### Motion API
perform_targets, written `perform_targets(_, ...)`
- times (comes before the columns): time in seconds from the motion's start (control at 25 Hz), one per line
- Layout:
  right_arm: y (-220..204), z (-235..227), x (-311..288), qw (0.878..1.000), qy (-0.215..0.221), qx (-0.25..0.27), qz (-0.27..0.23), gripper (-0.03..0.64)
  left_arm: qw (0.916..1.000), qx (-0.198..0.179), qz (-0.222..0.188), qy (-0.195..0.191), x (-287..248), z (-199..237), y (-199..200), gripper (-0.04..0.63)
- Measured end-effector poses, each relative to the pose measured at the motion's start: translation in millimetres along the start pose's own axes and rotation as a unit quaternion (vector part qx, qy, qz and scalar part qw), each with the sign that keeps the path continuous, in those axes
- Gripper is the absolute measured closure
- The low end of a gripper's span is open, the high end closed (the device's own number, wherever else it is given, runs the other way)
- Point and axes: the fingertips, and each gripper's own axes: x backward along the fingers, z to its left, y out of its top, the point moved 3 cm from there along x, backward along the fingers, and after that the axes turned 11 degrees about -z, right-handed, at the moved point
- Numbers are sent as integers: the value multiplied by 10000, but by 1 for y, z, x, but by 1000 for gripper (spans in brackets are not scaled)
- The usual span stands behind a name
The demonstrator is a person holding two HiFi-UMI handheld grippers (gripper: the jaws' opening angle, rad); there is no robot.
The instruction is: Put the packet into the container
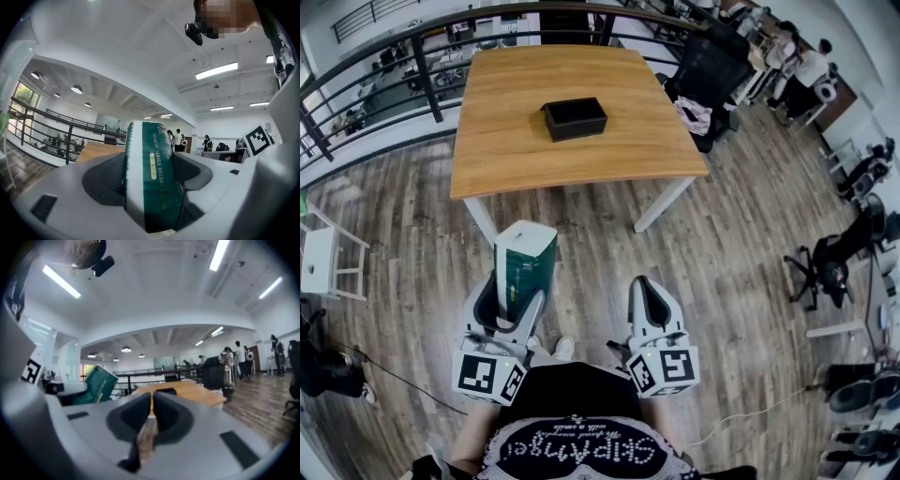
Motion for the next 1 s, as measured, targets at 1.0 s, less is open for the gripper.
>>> perform_targets(1.0,2,-9,-1,9998,147,-103,-9,575,9999,59,-106,90,-5,-7,3,255)
